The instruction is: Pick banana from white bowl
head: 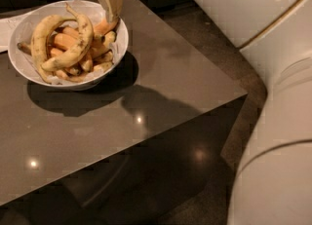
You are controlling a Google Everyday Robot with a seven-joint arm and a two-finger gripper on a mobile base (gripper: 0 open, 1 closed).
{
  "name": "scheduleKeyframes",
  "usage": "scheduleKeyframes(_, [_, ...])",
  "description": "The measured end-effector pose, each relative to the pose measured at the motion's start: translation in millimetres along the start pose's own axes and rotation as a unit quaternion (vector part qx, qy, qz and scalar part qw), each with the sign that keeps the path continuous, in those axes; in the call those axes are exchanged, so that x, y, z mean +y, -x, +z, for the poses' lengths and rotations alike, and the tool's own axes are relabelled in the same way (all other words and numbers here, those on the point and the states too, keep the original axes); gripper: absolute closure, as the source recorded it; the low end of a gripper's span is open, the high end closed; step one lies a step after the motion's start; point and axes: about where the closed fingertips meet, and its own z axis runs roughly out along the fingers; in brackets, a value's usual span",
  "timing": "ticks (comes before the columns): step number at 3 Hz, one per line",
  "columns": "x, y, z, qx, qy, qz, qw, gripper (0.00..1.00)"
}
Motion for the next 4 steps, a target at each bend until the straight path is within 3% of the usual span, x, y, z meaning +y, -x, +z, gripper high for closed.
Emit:
scheduleKeyframes(1, [-7,6,9,-0.023,0.0,0.0,0.9997,0.32])
scheduleKeyframes(3, [-22,21,32,-0.068,0.007,-0.007,0.9976,0.43])
scheduleKeyframes(4, [-24,30,42,-0.089,0.013,-0.007,0.9959,0.44])
